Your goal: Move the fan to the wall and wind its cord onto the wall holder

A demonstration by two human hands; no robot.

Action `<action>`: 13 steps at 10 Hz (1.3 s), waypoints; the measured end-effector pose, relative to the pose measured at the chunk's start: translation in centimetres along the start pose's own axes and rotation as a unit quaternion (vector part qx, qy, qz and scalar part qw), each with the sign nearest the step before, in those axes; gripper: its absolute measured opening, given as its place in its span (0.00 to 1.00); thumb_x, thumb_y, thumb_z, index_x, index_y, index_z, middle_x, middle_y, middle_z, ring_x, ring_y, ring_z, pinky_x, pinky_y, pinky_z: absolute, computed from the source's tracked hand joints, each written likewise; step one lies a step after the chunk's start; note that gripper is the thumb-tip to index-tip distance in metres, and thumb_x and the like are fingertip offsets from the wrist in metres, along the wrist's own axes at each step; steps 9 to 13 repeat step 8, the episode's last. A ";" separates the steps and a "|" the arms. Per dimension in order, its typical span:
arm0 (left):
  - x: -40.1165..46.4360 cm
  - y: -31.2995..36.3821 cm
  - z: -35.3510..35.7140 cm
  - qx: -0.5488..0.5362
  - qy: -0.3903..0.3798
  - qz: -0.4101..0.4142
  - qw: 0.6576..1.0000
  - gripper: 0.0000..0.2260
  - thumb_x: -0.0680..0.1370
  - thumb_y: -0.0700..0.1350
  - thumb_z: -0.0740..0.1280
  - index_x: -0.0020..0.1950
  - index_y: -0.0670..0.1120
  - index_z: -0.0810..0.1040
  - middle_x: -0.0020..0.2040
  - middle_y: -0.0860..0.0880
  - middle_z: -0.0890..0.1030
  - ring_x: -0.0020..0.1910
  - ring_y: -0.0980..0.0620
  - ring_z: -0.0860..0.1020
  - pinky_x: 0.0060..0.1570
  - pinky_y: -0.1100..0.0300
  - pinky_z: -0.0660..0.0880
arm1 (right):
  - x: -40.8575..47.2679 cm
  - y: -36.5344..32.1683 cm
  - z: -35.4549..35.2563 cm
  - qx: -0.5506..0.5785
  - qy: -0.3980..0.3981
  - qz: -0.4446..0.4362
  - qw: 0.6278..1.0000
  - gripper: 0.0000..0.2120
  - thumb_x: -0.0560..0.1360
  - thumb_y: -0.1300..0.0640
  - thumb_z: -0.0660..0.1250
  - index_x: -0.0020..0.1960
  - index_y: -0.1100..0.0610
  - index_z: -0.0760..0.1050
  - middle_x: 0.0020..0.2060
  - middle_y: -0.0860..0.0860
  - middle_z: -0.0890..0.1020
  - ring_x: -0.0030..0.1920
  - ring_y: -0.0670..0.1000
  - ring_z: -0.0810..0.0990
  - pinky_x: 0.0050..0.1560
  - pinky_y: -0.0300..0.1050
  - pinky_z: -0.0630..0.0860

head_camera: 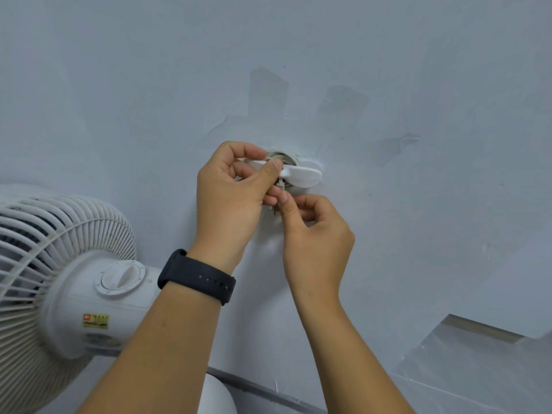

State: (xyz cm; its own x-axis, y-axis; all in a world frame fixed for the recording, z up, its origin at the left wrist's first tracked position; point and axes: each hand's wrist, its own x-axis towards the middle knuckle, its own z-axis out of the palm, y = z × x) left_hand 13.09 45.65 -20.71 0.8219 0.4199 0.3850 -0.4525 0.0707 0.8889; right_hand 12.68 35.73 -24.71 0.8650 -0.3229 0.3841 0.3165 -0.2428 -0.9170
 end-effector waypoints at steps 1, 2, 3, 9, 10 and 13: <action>-0.1 -0.1 0.1 0.014 0.003 0.008 1.000 0.06 0.79 0.37 0.73 0.54 0.41 0.79 0.33 0.46 0.77 0.29 0.54 0.82 0.35 0.62 0.80 | 0.0 -0.1 -0.1 0.006 -0.004 -0.023 1.000 0.08 0.77 0.44 0.73 0.43 0.48 0.82 0.32 0.44 0.82 0.35 0.41 0.79 0.35 0.33 0.73; -0.1 -0.3 0.1 0.017 -0.004 0.012 1.000 0.06 0.79 0.38 0.73 0.53 0.43 0.79 0.35 0.42 0.75 0.29 0.55 0.82 0.35 0.62 0.80 | -0.1 -0.3 -0.2 0.017 -0.013 -0.038 0.999 0.07 0.77 0.47 0.74 0.42 0.47 0.82 0.32 0.45 0.81 0.33 0.42 0.77 0.35 0.33 0.72; -0.2 -0.4 0.3 0.026 0.008 0.014 1.000 0.06 0.79 0.39 0.73 0.53 0.42 0.79 0.35 0.42 0.74 0.28 0.56 0.80 0.33 0.61 0.79 | 0.1 -0.1 -0.3 0.025 -0.019 -0.045 0.999 0.08 0.77 0.47 0.74 0.41 0.47 0.82 0.33 0.46 0.81 0.33 0.43 0.77 0.37 0.35 0.73; -8.8 0.9 4.1 0.106 -0.017 0.043 0.993 0.12 0.77 0.38 0.71 0.40 0.48 0.70 0.32 0.57 0.72 0.29 0.60 0.70 0.34 0.65 0.73 | -2.1 -0.9 -6.6 -0.110 -0.095 -0.109 0.983 0.05 0.76 0.51 0.67 0.42 0.48 0.78 0.37 0.44 0.81 0.38 0.44 0.78 0.37 0.43 0.74; -8.8 0.9 4.1 0.106 -0.017 0.043 0.993 0.12 0.77 0.38 0.71 0.40 0.48 0.70 0.32 0.57 0.72 0.29 0.60 0.70 0.34 0.65 0.73 | -2.1 -0.9 -6.6 -0.110 -0.095 -0.109 0.983 0.05 0.76 0.51 0.67 0.42 0.48 0.78 0.37 0.44 0.81 0.38 0.44 0.78 0.37 0.43 0.74; -8.8 0.9 4.1 0.106 -0.017 0.043 0.993 0.12 0.77 0.38 0.71 0.40 0.48 0.70 0.32 0.57 0.72 0.29 0.60 0.70 0.34 0.65 0.73 | -2.1 -0.9 -6.6 -0.110 -0.095 -0.109 0.983 0.05 0.76 0.51 0.67 0.42 0.48 0.78 0.37 0.44 0.81 0.38 0.44 0.78 0.37 0.43 0.74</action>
